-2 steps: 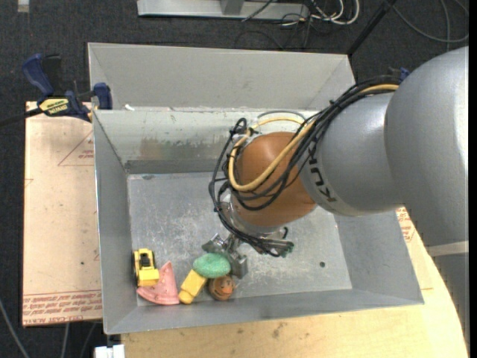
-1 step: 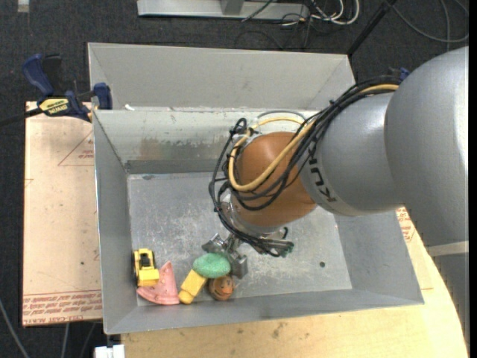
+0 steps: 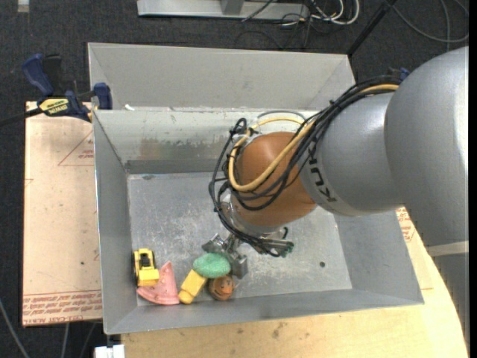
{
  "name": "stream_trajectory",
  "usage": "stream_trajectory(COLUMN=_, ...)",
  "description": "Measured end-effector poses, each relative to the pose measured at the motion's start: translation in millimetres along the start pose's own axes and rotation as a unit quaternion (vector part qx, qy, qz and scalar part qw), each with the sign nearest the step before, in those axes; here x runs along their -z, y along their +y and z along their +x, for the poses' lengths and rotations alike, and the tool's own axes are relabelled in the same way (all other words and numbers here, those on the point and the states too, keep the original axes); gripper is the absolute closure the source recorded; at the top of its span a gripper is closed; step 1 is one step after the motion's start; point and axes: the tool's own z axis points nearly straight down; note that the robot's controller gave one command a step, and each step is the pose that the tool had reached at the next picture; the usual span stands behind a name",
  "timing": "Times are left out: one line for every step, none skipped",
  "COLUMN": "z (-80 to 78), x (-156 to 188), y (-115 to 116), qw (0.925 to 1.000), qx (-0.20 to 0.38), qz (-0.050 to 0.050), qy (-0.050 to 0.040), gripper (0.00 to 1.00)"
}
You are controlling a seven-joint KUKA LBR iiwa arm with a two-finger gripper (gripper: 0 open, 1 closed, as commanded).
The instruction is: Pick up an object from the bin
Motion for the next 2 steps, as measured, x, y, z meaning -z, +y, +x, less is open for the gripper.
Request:
stream_trajectory(z=0.0, x=0.0, y=0.0, qw=1.0, qx=0.0, qz=0.0, qy=0.0, gripper=1.0)
stream_trajectory(z=0.0, x=0.0, y=0.0, qw=1.0, qx=0.0, qz=0.0, qy=0.0, gripper=1.0)
